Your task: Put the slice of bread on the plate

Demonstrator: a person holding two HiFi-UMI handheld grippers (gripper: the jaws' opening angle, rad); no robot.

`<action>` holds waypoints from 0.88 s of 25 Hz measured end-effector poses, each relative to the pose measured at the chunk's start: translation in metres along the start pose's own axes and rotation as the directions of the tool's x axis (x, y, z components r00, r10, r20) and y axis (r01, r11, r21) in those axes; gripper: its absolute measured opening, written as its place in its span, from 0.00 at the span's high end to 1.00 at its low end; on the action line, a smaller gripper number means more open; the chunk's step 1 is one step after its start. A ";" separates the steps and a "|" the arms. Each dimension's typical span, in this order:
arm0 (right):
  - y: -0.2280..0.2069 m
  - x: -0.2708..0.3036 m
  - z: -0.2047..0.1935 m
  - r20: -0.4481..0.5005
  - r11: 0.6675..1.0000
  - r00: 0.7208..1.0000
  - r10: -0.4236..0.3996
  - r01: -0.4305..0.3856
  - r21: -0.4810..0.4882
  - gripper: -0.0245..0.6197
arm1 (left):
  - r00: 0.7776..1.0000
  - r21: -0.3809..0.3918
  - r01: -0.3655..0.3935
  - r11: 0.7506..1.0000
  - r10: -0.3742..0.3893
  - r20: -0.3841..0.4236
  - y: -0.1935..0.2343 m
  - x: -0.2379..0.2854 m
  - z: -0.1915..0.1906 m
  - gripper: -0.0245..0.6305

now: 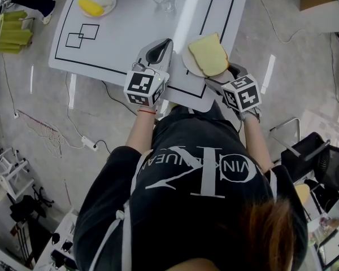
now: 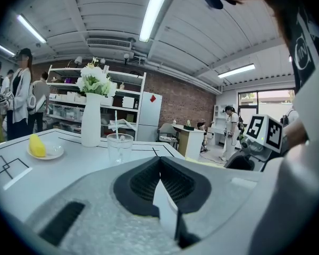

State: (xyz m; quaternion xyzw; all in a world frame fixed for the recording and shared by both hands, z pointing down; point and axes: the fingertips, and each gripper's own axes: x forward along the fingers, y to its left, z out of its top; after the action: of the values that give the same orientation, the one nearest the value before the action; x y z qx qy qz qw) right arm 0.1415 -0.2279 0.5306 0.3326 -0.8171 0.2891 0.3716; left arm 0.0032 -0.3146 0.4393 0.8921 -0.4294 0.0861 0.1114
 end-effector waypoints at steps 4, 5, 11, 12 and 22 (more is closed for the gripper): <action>-0.002 0.002 -0.003 -0.029 1.000 0.999 -0.014 0.014 -0.009 0.32 | 1.000 -0.003 -0.001 1.000 0.001 0.000 0.001 -0.001 0.000 0.95; -0.002 0.002 -0.002 -0.028 1.000 1.000 -0.015 0.015 -0.004 0.32 | 1.000 -0.004 -0.001 1.000 0.001 0.000 0.002 -0.002 0.000 0.95; -0.007 -0.001 -0.002 -0.015 0.999 0.999 -0.029 0.029 0.020 0.32 | 1.000 -0.009 0.007 1.000 -0.007 0.000 0.002 0.001 0.000 0.95; -0.008 -0.002 -0.002 -0.011 0.999 0.999 -0.030 0.030 0.029 0.31 | 1.000 -0.012 0.010 1.000 -0.010 0.002 0.001 0.001 0.000 0.95; -0.017 -0.020 0.007 0.082 0.995 0.995 -0.060 0.053 0.079 0.32 | 0.999 -0.012 0.043 0.999 -0.042 0.011 -0.009 0.009 0.006 0.95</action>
State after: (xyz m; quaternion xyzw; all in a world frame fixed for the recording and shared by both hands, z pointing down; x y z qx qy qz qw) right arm 0.1617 -0.2370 0.5141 0.3816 -0.8105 0.2955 0.3319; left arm 0.0161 -0.3182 0.4346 0.9008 -0.4114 0.0762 0.1165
